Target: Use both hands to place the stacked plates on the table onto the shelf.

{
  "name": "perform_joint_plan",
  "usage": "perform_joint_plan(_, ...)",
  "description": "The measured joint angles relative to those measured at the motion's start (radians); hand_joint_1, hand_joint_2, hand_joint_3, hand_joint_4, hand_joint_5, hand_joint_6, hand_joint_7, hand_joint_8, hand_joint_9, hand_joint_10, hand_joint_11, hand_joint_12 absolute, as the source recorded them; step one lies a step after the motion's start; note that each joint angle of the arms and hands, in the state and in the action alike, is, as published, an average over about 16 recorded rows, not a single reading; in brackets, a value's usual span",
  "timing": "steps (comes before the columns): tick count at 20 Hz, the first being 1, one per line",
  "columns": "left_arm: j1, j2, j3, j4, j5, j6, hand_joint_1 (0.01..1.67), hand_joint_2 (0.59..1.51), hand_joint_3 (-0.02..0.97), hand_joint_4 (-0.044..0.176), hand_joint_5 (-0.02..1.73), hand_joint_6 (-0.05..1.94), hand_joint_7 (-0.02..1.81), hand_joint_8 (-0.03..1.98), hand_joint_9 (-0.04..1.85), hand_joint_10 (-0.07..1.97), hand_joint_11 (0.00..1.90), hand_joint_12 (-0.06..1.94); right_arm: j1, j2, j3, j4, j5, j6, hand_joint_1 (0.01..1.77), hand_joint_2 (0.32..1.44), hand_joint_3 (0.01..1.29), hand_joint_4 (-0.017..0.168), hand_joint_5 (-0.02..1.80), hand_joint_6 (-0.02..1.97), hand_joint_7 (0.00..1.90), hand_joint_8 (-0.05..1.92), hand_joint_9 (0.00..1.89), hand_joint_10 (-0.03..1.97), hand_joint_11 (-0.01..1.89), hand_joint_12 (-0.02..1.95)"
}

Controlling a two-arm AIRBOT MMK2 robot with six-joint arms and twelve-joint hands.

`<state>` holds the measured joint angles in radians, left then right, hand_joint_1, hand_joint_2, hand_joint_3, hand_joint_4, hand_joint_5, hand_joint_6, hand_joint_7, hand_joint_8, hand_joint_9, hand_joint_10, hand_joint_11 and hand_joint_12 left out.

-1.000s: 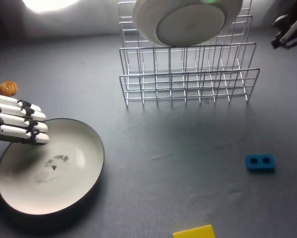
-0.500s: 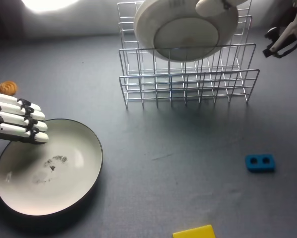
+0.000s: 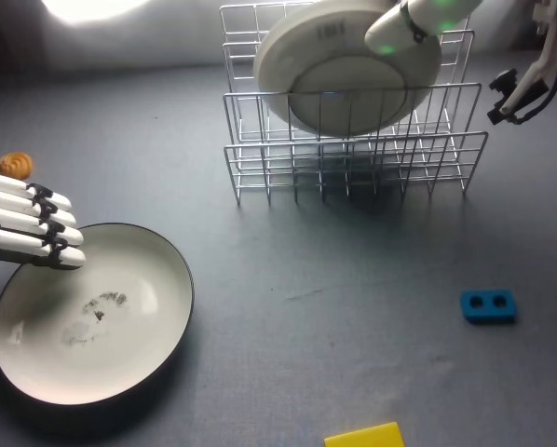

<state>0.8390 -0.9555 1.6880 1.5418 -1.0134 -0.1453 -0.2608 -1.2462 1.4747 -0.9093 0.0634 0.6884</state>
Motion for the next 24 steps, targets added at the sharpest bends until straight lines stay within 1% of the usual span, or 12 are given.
perform_joint_plan(1, 0.000, 0.000, 0.000, 0.001, 0.000, -0.001, 0.02, 1.151, 0.017, 0.002, 0.02, 0.02, 0.02, -0.01, 0.02, 0.00, 0.01, -0.01, -0.003, -0.002, 0.003, 0.000, 0.002, -0.003, 1.34, 1.04, 0.02, -0.009, 0.83, 0.96, 1.00, 0.96, 1.04, 0.76, 0.90, 0.97)
perform_joint_plan(4, -0.001, 0.001, 0.000, 0.004, -0.001, -0.002, 0.02, 1.151, 0.017, 0.002, 0.02, 0.02, 0.02, -0.01, 0.02, -0.01, 0.01, -0.01, -0.011, -0.007, 0.009, -0.001, 0.009, -0.010, 1.31, 1.05, 0.02, -0.008, 0.82, 0.97, 0.98, 0.82, 1.04, 0.62, 0.86, 0.98)
perform_joint_plan(8, -0.001, 0.001, 0.000, 0.007, 0.000, -0.003, 0.01, 1.149, 0.017, 0.002, 0.01, 0.02, 0.01, -0.01, 0.02, -0.01, 0.01, -0.01, -0.014, -0.008, 0.012, -0.001, 0.020, -0.013, 1.27, 1.06, 0.02, -0.007, 0.81, 0.78, 0.99, 0.59, 1.03, 0.39, 0.78, 0.98)
perform_joint_plan(12, 0.000, 0.001, 0.000, 0.010, 0.002, -0.003, 0.02, 1.149, 0.017, 0.002, 0.01, 0.02, 0.01, -0.01, 0.02, -0.01, 0.01, -0.01, -0.004, -0.006, 0.014, -0.001, 0.032, -0.007, 1.22, 1.07, 0.02, -0.006, 0.82, 0.57, 0.99, 0.35, 1.03, 0.17, 0.70, 0.98)
perform_joint_plan(16, 0.000, 0.003, 0.001, 0.012, 0.003, -0.003, 0.02, 1.149, 0.017, 0.002, 0.02, 0.02, 0.01, -0.01, 0.01, 0.00, 0.01, -0.01, 0.017, 0.001, 0.015, -0.001, 0.053, -0.003, 1.19, 1.05, 0.02, -0.005, 0.84, 0.31, 0.98, 0.09, 1.01, 0.10, 0.64, 0.98)
perform_joint_plan(17, 0.000, 0.004, 0.001, 0.012, 0.004, -0.003, 0.01, 1.148, 0.017, 0.002, 0.02, 0.02, 0.02, -0.01, 0.01, 0.00, 0.01, -0.01, 0.024, 0.003, 0.015, -0.001, 0.060, -0.006, 1.18, 1.05, 0.02, -0.004, 0.84, 0.24, 0.97, 0.06, 1.00, 0.09, 0.62, 0.97)
perform_joint_plan(20, 0.002, 0.007, 0.002, 0.013, 0.005, -0.003, 0.01, 1.147, 0.017, 0.002, 0.02, 0.02, 0.01, -0.01, 0.02, 0.00, 0.01, -0.01, 0.052, 0.010, 0.013, -0.004, 0.088, -0.034, 1.14, 1.04, 0.02, -0.003, 0.82, 0.07, 0.93, 0.02, 0.93, 0.05, 0.53, 0.98)
perform_joint_plan(22, 0.004, 0.009, 0.003, 0.014, 0.005, -0.003, 0.01, 1.146, 0.017, 0.002, 0.02, 0.02, 0.01, -0.01, 0.02, 0.01, 0.01, -0.01, 0.075, 0.017, 0.004, -0.010, 0.105, -0.075, 1.12, 1.04, 0.02, -0.003, 0.75, 0.05, 0.83, 0.02, 0.84, 0.04, 0.45, 0.94)
perform_joint_plan(24, 0.005, 0.012, 0.003, 0.015, 0.004, -0.003, 0.01, 1.145, 0.017, 0.002, 0.02, 0.02, 0.01, -0.01, 0.02, 0.01, 0.01, -0.01, 0.097, 0.027, -0.016, -0.018, 0.119, -0.137, 1.10, 1.03, 0.02, -0.003, 0.66, 0.05, 0.72, 0.01, 0.72, 0.03, 0.37, 0.85)
